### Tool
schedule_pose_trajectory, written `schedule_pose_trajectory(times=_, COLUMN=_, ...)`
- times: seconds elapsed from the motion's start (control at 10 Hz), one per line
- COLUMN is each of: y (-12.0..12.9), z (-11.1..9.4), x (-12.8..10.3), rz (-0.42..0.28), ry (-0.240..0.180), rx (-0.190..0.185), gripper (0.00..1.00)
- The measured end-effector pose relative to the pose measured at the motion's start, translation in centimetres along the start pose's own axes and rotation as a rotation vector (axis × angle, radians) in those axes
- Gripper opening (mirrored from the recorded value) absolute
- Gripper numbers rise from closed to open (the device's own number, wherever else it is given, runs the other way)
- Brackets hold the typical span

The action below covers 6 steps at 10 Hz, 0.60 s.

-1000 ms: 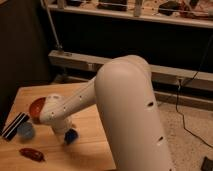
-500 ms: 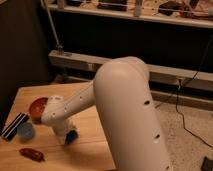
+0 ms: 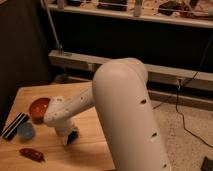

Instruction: Place the white sponge in the ceramic bowl

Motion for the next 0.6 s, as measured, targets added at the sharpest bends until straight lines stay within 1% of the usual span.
schedule_pose_trajectory(times=0.1, y=-0.06, z=0.12, x=0.02, rz=0.006, ry=0.005, rx=0.0, gripper=0.65)
schedule_pose_trajectory(times=0.2, y=-0.18, z=0.26, x=0.01, rz=0.016, ry=0.011, rx=0.001, gripper=0.63)
schedule_pose_trajectory(times=0.3, y=-0.28, z=0.33, x=-0.03, rz=0.025, ry=0.015, rx=0.0, gripper=0.55)
schedule_pose_trajectory(times=0.4, y=-0.24, z=0.33, x=-0.05, rz=0.032, ry=0.019, rx=-0.004, gripper=0.53)
schedule_pose_trajectory(times=0.6, y=-0.28, z=0.25, x=-0.34, rz=0.037, ry=0.021, rx=0.0, gripper=0.53)
